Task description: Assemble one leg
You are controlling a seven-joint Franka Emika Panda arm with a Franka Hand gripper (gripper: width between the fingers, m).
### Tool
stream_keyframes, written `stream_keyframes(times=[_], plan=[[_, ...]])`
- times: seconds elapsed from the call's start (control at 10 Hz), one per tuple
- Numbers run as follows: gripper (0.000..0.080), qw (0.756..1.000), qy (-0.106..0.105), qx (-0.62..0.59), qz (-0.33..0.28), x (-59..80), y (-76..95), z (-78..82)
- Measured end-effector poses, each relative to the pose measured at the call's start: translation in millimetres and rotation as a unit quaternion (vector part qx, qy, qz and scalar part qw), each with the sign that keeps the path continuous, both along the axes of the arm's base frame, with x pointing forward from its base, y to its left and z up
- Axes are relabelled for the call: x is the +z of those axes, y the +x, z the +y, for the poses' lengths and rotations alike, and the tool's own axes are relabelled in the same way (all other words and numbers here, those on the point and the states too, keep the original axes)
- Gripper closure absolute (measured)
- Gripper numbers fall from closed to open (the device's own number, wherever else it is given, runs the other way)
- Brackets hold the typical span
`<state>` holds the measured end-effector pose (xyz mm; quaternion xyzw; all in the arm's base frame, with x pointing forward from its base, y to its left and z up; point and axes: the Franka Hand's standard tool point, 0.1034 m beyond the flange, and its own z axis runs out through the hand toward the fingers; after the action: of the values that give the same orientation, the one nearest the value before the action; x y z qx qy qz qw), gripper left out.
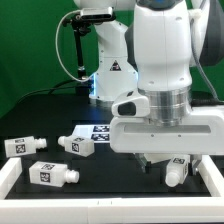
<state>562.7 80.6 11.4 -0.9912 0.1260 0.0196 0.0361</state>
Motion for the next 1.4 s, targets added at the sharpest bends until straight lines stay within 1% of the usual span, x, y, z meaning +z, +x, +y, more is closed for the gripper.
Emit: stream_keyframes(times=[0.1, 0.2, 0.3, 0.4, 0.5, 0.6, 0.8, 0.9, 1.0, 1.1, 1.2, 1.3, 1.4], plan=[[0.0150, 1.000, 0.000, 0.003, 0.000, -0.1, -0.5, 3.0], [0.0157, 1.000, 0.000, 0.003, 0.000, -0.1, -0.4, 2.2], [0.0274, 1.000, 0.000, 0.003, 0.000, -0.1, -0.4, 2.1], [0.0434, 1.000, 0.000, 0.003, 0.000, -0.1, -0.4, 2.1], [0.0434, 1.000, 0.000, 0.003, 0.000, -0.1, -0.4, 2.1], [0.0511, 1.000, 0.000, 0.003, 0.000, -0.1, -0.4, 2.2], [0.0511, 1.000, 0.000, 0.004, -0.001, 1.6, 0.8, 1.0], [0.0511, 0.999, 0.002, 0.037, 0.004, 15.1, 2.9, -9.1], [0.0511, 0.998, 0.004, 0.058, 0.002, 40.2, 5.9, -27.0], [0.0511, 0.997, 0.007, 0.078, -0.003, 60.0, 2.6, -46.0], [0.0511, 0.997, 0.008, 0.077, -0.006, 81.1, -11.3, -66.5], [0.0511, 0.998, 0.008, 0.069, -0.008, 97.8, -28.8, -75.6], [0.0511, 0.998, 0.009, 0.065, -0.008, 100.2, -34.8, -75.7]])
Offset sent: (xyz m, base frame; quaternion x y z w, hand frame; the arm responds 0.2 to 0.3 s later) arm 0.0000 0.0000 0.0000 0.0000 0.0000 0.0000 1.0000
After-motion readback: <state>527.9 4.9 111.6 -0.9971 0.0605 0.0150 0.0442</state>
